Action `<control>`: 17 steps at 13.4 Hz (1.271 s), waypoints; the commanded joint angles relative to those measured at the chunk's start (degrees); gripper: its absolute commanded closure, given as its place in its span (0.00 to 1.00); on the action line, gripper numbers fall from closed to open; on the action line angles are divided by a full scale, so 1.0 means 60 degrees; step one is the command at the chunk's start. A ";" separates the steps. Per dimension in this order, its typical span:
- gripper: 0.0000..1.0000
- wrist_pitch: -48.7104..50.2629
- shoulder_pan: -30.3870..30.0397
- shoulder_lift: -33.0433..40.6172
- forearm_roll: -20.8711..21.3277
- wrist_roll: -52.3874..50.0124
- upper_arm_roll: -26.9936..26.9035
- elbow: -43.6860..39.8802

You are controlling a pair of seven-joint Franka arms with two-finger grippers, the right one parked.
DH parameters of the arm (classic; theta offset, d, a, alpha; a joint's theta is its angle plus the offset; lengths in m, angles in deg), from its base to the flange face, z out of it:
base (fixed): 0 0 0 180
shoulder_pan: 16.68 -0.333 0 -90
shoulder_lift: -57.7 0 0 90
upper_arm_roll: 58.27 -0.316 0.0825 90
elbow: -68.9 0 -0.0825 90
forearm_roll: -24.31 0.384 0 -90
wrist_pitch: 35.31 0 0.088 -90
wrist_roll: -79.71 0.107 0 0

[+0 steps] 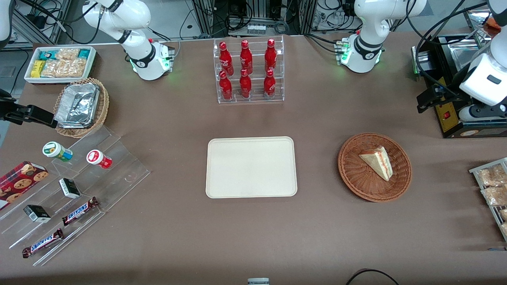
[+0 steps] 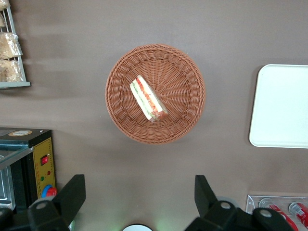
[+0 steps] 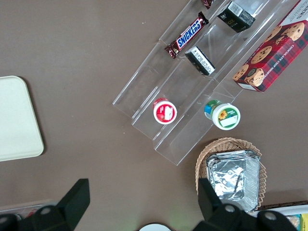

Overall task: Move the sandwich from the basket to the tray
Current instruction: 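Move the left gripper down over the wrapped sandwich in the wicker basket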

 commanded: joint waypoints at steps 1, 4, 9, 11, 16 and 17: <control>0.00 0.0195 -0.0118 0.0137 -0.0009 -0.0005 0.0095 0.0037; 0.00 0.0005 -0.0132 0.0181 0.0035 -0.0005 0.0066 0.0505; 0.00 -0.2289 -0.0147 0.0445 0.0050 -0.1493 0.0036 0.3052; 0.00 -0.3316 -0.0147 0.0445 0.0050 -0.2375 0.0036 0.3873; 0.00 -0.5967 -0.0133 0.0124 0.0050 -0.4222 0.0036 0.5675; 0.00 -0.6233 -0.0133 -0.0124 0.0035 -0.4282 0.0036 0.5867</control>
